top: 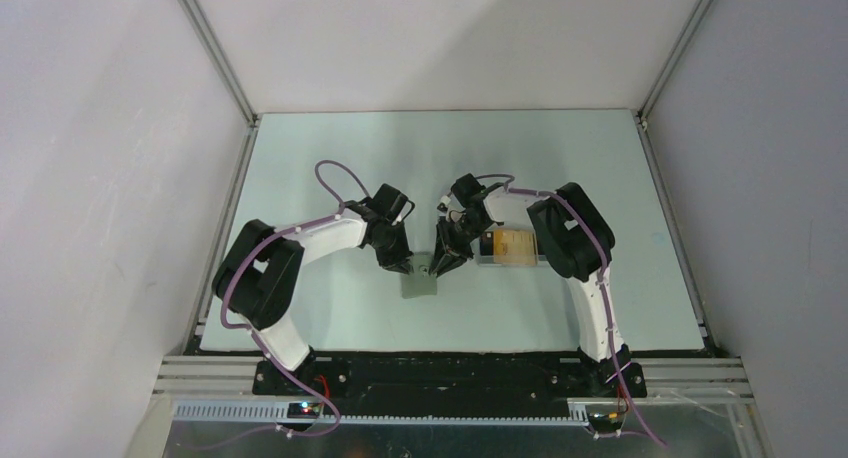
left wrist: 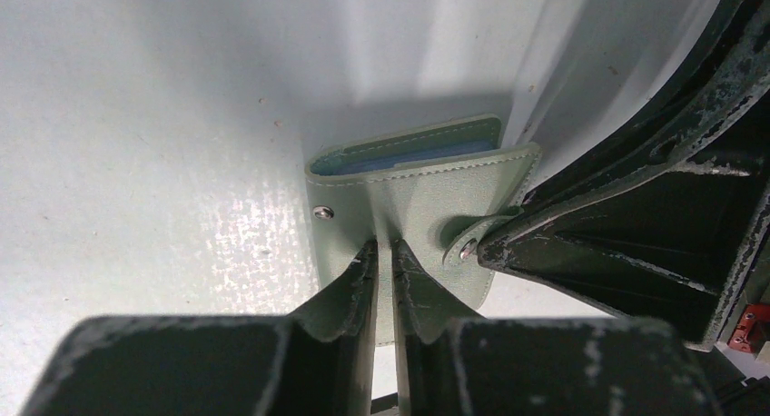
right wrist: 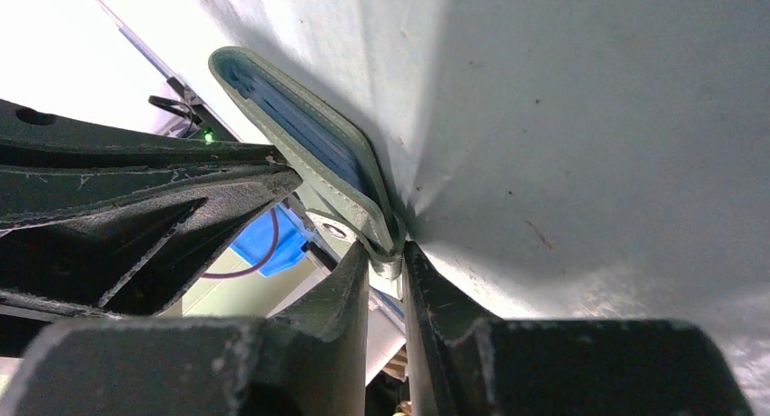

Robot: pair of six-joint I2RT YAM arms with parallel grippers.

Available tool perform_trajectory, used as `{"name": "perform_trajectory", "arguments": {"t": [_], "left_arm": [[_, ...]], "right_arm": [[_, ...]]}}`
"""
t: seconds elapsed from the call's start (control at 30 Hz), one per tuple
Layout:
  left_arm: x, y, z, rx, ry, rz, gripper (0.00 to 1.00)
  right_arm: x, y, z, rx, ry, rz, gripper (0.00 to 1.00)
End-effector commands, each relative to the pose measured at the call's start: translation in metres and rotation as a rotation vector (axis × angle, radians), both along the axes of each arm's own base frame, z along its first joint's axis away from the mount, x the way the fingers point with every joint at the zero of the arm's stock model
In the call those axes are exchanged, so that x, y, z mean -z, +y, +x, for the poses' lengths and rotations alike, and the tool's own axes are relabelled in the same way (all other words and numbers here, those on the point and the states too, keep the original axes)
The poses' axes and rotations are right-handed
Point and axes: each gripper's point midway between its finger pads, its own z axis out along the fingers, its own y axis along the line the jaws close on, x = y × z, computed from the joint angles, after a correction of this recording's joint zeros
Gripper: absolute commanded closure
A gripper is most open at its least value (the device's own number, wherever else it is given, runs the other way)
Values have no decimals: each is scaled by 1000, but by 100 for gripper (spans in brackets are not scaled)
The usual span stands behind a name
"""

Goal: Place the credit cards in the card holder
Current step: Close the card holder at the center of the board.

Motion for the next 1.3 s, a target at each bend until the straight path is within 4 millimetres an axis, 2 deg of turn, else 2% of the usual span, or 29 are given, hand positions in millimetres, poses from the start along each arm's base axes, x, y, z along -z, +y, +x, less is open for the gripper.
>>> {"name": "perform_trajectory", "arguments": {"t": [0.0, 0.07, 0.2, 0.33, 0.63, 0.87, 1.03, 1.23, 1.27], "left_arm": [[7, -8, 6, 34, -23, 1, 84], [8, -7, 6, 31, -25, 7, 84], [9, -6, 6, 31, -25, 14, 84], [9, -5, 8, 27, -29, 19, 85], [5, -6, 10, 25, -43, 15, 85], [8, -6, 9, 29, -34, 17, 85], [7, -5, 9, 27, -37, 19, 85], [5, -6, 10, 30, -46, 15, 84], [2, -6, 11, 30, -51, 11, 81]], "right_arm": [[30, 2, -2, -38, -51, -62, 78], [25, 3, -1, -44, -59, -45, 74], [14, 0, 1, -35, -80, -26, 58], [8, -6, 3, -25, -100, -31, 51], [16, -24, 3, -33, -118, -113, 58], [5, -31, 8, -7, -135, -82, 49], [8, -28, 12, 11, -130, -70, 45], [15, -21, 13, 18, -104, -48, 49], [15, -20, 13, 17, -103, -47, 50]]}}
